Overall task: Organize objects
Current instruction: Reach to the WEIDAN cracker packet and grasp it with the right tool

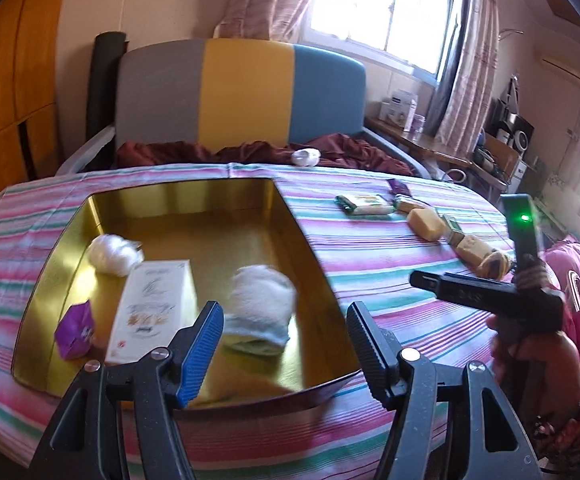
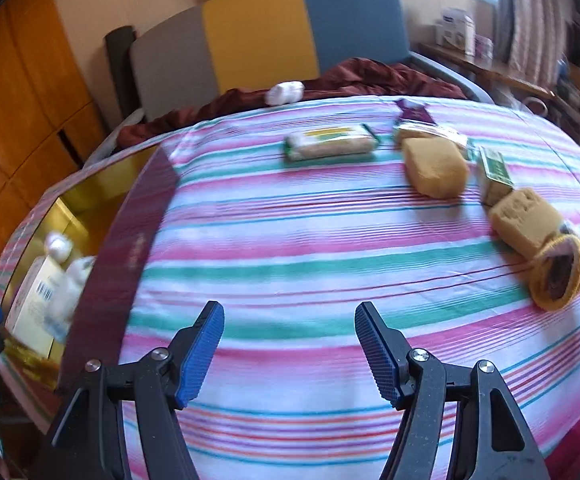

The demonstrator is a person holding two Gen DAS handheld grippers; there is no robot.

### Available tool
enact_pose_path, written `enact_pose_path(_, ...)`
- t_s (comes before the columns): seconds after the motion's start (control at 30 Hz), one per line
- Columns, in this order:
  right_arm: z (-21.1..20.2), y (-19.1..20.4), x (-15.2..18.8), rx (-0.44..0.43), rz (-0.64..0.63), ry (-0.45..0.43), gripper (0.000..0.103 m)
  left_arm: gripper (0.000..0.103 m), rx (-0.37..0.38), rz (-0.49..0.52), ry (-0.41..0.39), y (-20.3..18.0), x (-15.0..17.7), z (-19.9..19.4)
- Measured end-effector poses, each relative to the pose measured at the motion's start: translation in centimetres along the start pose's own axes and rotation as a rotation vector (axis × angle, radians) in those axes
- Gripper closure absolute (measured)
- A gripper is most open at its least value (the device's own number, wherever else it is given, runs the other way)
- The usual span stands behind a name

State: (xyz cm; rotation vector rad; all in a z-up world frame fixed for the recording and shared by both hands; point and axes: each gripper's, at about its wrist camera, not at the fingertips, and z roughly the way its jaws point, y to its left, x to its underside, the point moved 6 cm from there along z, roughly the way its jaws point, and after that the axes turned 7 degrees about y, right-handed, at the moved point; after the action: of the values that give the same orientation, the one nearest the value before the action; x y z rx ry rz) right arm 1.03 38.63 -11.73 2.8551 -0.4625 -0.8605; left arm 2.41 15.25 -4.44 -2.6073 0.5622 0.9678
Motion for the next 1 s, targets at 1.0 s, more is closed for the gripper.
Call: enact_pose_path(1.0,14.2,-4.6,-19.1,0.211,0.464,0.087,0.03,0.038,-0.028,-0.025,0.02,2.1,-8.0,2.8)
